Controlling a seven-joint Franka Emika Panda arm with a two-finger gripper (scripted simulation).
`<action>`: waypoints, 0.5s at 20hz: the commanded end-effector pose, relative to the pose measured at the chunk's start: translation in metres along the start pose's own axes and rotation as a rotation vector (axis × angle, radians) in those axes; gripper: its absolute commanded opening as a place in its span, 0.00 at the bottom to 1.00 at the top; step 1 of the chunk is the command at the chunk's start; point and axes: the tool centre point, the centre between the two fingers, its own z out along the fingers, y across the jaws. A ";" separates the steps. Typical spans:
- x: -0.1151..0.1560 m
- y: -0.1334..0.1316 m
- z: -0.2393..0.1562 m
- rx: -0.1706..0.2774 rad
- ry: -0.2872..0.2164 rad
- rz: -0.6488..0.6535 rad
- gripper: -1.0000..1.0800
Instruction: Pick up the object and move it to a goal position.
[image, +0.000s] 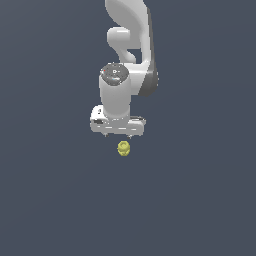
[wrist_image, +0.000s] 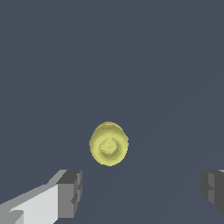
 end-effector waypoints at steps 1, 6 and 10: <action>0.000 0.000 0.000 0.000 0.000 0.000 0.96; -0.003 0.003 -0.004 -0.009 -0.003 0.010 0.96; -0.005 0.007 -0.007 -0.017 -0.006 0.019 0.96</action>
